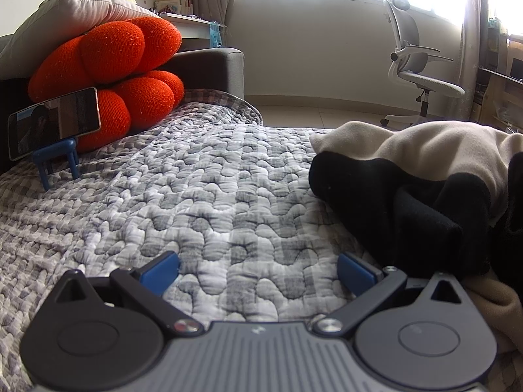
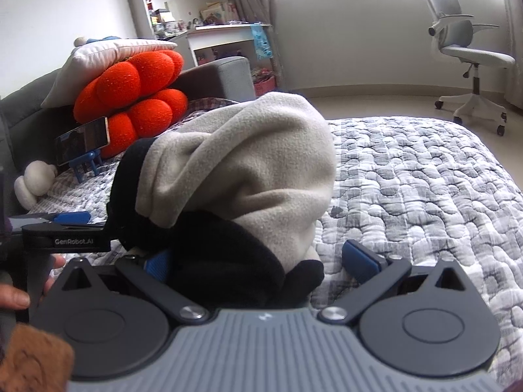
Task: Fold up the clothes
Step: 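Grasp the crumpled cream-and-black sweatshirt with the right gripper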
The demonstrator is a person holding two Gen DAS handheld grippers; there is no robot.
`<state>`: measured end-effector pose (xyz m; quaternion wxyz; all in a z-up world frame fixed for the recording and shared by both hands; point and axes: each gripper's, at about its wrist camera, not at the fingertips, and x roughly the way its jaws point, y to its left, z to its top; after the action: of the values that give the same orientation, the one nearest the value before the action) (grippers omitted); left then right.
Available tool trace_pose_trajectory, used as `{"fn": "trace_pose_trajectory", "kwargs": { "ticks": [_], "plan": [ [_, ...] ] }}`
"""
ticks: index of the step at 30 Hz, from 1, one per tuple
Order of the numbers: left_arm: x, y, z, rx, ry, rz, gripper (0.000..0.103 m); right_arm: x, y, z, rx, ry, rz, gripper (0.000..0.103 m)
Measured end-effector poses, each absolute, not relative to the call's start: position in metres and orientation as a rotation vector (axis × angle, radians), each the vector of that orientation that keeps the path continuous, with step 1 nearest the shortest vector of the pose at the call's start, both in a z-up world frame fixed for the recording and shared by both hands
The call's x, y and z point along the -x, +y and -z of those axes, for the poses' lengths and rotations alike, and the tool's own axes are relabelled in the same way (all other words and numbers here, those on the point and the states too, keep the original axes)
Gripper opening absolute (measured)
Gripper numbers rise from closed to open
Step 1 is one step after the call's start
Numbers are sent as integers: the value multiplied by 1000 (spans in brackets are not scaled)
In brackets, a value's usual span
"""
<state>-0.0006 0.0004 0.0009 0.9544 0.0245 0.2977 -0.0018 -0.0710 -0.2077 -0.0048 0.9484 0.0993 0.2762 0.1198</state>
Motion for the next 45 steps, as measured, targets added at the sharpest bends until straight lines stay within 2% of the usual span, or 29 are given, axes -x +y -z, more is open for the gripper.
{"fn": "trace_pose_trajectory", "kwargs": {
  "ticks": [6, 8, 19, 25, 31, 33, 35, 38, 40, 42, 44, 45],
  "plan": [
    [1, 0, -1, -55, 610, 11, 103, 78, -247, 4, -336, 567, -385, 103],
    [1, 0, -2, -58, 614, 18, 103, 85, -248, -2, -260, 594, -375, 103],
    [7, 4, -3, -43, 598, 62, 103, 147, -247, -41, 215, 463, -192, 103],
    [6, 3, -3, -53, 615, 72, 103, 140, -239, -43, 14, 560, -295, 103],
    [13, -3, -4, -97, 612, 72, 103, 137, -213, -26, 23, 526, -222, 102],
    [15, -4, -4, -103, 608, 79, 103, 135, -208, -28, 18, 512, -239, 94],
    [14, -3, -4, -103, 606, 81, 103, 133, -200, -31, 51, 500, -229, 79],
    [15, -4, -4, -106, 600, 80, 103, 130, -195, -32, 82, 485, -210, 66],
    [16, -5, -4, -115, 596, 78, 103, 127, -194, -33, 71, 483, -214, 62],
    [17, -7, -4, -128, 592, 76, 103, 125, -195, -34, 55, 480, -218, 55],
    [17, -8, -4, -133, 586, 76, 103, 120, -196, -36, 47, 479, -214, 43],
    [18, -8, -4, -135, 583, 76, 103, 116, -198, -36, 36, 484, -211, 42]
  ]
}}
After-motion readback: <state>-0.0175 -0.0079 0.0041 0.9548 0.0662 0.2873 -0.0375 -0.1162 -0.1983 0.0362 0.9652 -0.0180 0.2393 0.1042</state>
